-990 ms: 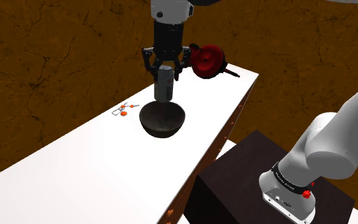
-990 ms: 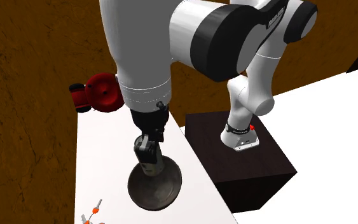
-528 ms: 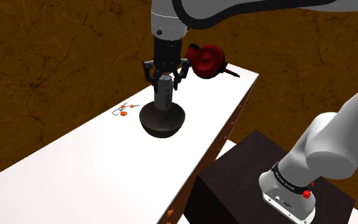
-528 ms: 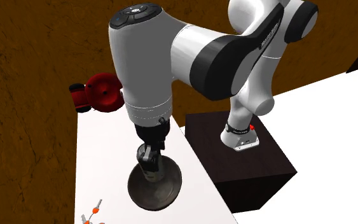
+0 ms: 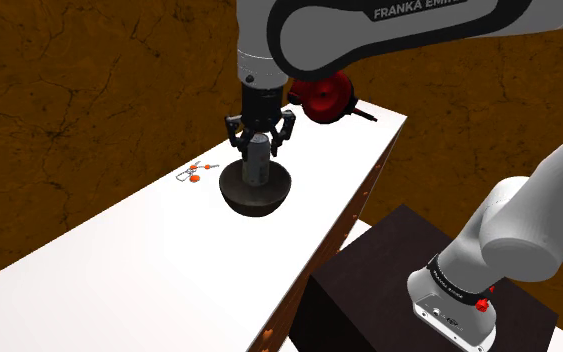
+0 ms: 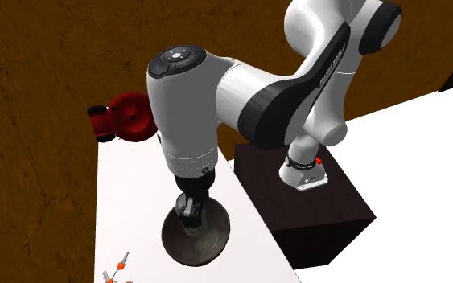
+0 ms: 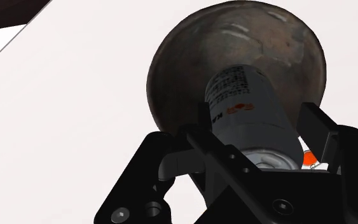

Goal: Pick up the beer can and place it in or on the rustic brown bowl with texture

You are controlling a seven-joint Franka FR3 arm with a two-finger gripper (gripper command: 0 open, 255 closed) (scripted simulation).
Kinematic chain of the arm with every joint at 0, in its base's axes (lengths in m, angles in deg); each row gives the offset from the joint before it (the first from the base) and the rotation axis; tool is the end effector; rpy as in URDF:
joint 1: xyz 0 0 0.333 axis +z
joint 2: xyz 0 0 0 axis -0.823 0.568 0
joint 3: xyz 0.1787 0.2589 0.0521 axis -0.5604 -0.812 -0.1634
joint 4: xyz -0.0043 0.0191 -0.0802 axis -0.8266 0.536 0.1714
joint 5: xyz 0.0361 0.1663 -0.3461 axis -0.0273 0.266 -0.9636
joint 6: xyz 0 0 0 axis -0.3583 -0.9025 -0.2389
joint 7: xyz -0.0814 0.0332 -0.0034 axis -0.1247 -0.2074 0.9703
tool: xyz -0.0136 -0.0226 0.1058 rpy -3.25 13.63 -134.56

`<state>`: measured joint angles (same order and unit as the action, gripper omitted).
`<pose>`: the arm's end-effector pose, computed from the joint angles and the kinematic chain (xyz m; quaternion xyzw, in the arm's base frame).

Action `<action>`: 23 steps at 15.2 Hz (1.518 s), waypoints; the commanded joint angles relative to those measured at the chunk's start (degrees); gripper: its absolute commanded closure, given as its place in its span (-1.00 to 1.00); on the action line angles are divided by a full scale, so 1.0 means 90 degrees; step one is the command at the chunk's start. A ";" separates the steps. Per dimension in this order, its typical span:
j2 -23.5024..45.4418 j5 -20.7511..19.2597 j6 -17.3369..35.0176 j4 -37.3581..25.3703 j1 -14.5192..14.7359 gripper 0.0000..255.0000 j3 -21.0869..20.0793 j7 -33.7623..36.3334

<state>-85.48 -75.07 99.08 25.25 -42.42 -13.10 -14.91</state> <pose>0.4234 0.3176 0.5086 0.9885 -0.1512 0.0028 0.0008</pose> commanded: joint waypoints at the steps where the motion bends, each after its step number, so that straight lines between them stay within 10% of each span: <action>1: 0.0002 -0.0001 0.0063 0.0054 0.0000 1.00 0.0000 -0.0002; 7: 0.0002 -0.0001 0.0063 0.0053 0.0000 1.00 0.0000 -0.0002; 8: 0.0002 -0.0001 0.0064 0.0054 0.0000 -1.00 0.0000 -0.0002; 23: -0.0059 0.0015 -0.0742 -0.0695 -0.0012 -1.00 0.0020 -0.0016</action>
<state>-86.01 -74.93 92.45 19.03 -42.52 -12.93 -15.05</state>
